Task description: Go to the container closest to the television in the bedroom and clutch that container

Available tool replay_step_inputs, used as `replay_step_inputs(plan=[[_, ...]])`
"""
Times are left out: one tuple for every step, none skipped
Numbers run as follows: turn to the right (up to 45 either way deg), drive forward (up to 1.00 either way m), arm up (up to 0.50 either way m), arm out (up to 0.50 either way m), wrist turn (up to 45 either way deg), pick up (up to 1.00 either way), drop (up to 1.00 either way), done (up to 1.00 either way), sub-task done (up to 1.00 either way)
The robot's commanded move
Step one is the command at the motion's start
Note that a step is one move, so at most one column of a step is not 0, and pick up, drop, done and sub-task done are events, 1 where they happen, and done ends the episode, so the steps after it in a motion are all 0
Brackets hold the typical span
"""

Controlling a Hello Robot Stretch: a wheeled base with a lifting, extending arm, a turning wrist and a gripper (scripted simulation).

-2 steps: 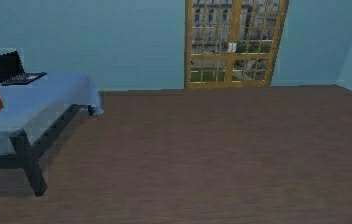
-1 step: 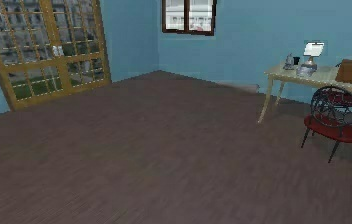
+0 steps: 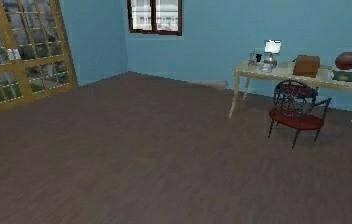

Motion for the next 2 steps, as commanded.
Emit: replay_step_inputs(plan=[[3.0, 0.0, 0.0, 0.0, 0.0, 0.0, 0.0, 0.0, 0.0], [0.0, 1.0, 0.0, 0.0, 0.0, 0.0, 0.0, 0.0, 0.0]])
